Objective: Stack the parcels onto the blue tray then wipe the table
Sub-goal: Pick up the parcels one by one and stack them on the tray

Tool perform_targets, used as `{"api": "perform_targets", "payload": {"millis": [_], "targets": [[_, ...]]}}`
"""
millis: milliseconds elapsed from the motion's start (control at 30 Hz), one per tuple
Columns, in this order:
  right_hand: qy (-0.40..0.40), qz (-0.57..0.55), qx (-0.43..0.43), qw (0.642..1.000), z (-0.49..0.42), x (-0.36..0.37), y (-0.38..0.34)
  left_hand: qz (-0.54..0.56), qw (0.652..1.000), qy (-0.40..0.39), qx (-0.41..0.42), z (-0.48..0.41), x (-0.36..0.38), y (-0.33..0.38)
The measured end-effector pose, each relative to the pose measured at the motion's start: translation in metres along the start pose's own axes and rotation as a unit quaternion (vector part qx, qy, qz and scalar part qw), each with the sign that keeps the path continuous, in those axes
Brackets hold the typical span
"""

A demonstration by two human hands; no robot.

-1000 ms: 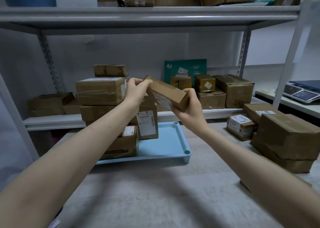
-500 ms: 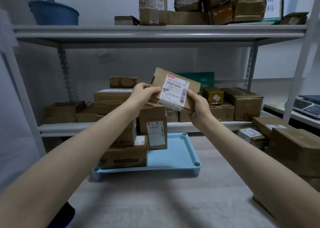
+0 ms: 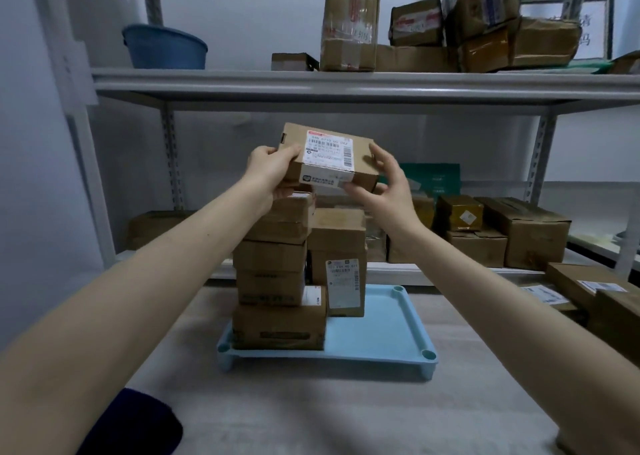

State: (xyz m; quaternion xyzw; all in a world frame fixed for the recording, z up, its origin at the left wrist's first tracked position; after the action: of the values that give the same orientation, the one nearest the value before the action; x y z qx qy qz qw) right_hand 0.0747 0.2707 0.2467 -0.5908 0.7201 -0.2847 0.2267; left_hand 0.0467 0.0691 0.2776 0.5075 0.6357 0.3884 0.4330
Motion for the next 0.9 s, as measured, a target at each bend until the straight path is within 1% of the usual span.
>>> {"api": "perform_targets", "payload": {"millis": [67, 100, 200, 267, 333, 400, 500, 667, 767, 900], "targets": [[-0.008, 0.032, -0.031, 0.999, -0.011, 0.012, -0.008, 0.012, 1.0, -0.004, 0.006, -0.002, -0.011, 0.006], [-0.009, 0.023, -0.034, 0.999, -0.018, 0.019, -0.009, 0.026, 1.0, -0.001, 0.014, -0.003, -0.018, 0.01], [0.016, -0.02, -0.008, 1.0, -0.031, 0.029, -0.005, 0.029, 0.998, 0.021, 0.043, -0.009, -0.039, 0.016], [0.04, -0.031, -0.001, 0.999, -0.035, 0.036, 0.0, -0.019, 0.996, 0.064, 0.06, -0.015, -0.055, 0.012], [0.045, -0.034, 0.005, 0.998, -0.034, 0.047, 0.007, -0.067, 0.988, 0.118, 0.07, -0.022, -0.07, 0.0], [0.035, -0.031, 0.011, 0.999, -0.029, 0.061, 0.015, -0.08, 0.982, 0.157, 0.072, -0.025, -0.08, -0.014], [0.019, 0.002, 0.011, 1.0, -0.023, 0.077, 0.023, -0.096, 0.976, 0.188, 0.063, -0.027, -0.088, -0.031], [0.008, 0.097, -0.003, 0.995, -0.024, 0.089, 0.034, -0.143, 0.971, 0.188, 0.047, -0.036, -0.088, -0.048], [0.013, 0.155, 0.017, 0.988, -0.026, 0.086, 0.042, -0.166, 0.969, 0.172, 0.058, -0.04, -0.084, -0.05], [0.024, 0.15, 0.03, 0.988, -0.027, 0.083, 0.047, -0.179, 0.973, 0.133, 0.063, -0.043, -0.078, -0.049]]}}
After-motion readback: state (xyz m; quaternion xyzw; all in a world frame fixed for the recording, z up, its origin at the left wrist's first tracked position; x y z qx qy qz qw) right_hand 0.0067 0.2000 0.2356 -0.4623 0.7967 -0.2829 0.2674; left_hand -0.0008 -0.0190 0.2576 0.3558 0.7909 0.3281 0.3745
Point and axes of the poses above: each hand's wrist, its own z-axis away from the middle knuckle, its own x-axis out of the palm, y = z × x, the point moved 7 cm from there along -z, towards the middle knuckle, and after that the axes turned 11 degrees about -z, right-handed, at the moved point
